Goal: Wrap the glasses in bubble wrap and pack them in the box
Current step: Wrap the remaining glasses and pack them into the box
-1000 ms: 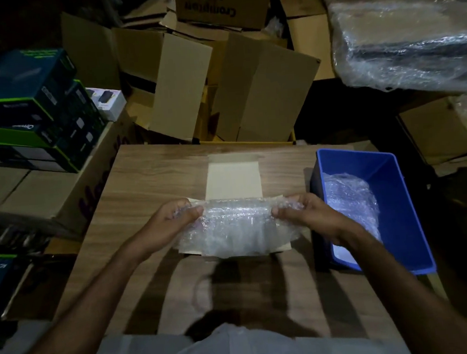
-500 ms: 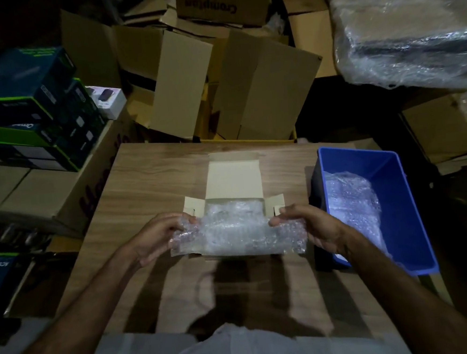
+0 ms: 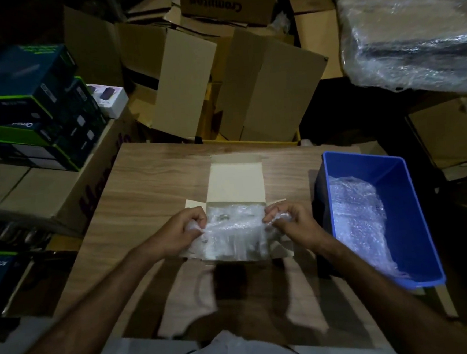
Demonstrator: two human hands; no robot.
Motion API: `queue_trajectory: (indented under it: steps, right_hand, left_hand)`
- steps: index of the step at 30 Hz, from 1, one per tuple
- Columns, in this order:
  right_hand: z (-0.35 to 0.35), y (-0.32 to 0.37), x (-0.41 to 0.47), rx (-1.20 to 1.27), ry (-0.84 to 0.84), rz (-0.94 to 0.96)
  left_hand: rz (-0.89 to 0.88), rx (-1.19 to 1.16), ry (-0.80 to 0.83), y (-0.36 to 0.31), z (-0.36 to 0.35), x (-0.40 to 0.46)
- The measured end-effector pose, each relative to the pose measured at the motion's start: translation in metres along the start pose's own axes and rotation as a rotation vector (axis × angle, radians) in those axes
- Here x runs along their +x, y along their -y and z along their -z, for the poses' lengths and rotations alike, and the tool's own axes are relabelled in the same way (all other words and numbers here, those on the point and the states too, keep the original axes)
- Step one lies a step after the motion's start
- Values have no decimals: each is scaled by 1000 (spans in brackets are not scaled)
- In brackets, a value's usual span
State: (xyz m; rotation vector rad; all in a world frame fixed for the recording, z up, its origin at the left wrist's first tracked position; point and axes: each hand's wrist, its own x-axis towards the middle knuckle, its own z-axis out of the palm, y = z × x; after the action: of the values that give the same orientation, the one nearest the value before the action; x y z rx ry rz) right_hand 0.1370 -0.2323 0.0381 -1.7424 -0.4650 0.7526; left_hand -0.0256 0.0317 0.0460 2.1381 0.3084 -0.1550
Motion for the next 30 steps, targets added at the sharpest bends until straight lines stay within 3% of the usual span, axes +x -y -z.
queue_trajectory:
  steps: [4,8,13,16,19,24,30]
  right_hand:
    - [-9,-10,15,-24,-62,-60]
    - [-12,-20,31,-401,-99,98]
    - [-24,-28,48,-972,-207,256]
    - [-36,-38,59,-1145,-194,242]
    - [-49,-50,56,-1042,-195,202]
    - [-59,-52,51,-994,-158,227]
    - [-44,-38,56,-902,-216,93]
  left_hand:
    - [130,-64,-28,7,2,17]
    - [244,-103,-97,10,3,37]
    - [62,458,-248,12,-15,61]
    - [26,764,-226,13,-35,77]
    - [80,837,-134,7,-53,83]
    - [118,738,-61,16,-70,80]
    - [37,531,-229,25,-49,80]
